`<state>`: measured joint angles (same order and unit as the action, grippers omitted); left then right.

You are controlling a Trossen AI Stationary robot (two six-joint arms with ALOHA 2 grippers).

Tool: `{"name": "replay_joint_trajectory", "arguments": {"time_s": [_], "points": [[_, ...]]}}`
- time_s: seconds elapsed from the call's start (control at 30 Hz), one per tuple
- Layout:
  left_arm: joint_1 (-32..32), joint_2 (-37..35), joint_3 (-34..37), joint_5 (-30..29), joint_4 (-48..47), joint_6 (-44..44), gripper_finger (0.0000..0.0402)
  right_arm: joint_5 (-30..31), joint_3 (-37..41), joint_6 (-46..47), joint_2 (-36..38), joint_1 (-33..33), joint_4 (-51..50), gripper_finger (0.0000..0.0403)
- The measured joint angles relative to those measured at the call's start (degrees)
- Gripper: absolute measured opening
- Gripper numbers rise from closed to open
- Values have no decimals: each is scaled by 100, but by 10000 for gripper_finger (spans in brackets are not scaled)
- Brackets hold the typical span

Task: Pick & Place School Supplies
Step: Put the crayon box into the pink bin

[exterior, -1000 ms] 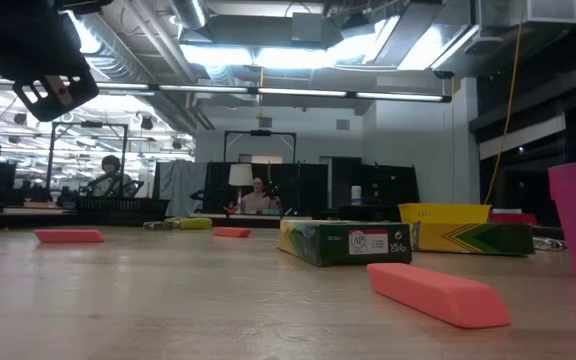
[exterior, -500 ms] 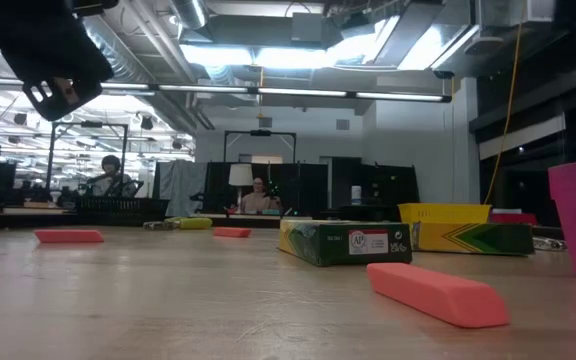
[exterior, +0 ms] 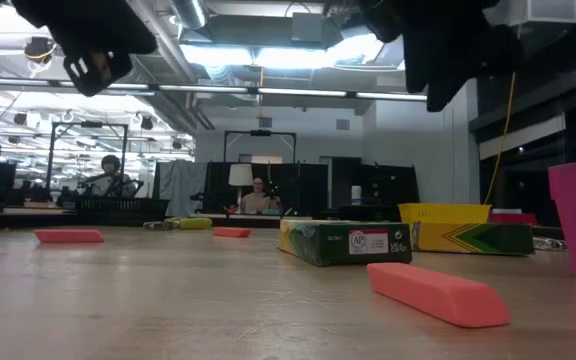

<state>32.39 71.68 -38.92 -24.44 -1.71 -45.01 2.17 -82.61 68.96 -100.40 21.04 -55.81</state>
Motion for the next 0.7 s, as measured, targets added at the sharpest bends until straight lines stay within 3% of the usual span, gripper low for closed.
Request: {"name": "replay_joint_trajectory", "arguments": {"time_s": [0.27, 0.5, 0.7], "points": [[-523, 57, -85, 240, -668, -1042, 7, -37, 184, -190, -70, -251, -162, 146], [-952, 63, -87, 269, -1503, -2342, 53, -298, 733, 52, -64, -149, 86, 145], [-1235, 394, 28, 641, -780, -2833, 92, -326, 1122, 263, -66, -3, 785, 145]]}}
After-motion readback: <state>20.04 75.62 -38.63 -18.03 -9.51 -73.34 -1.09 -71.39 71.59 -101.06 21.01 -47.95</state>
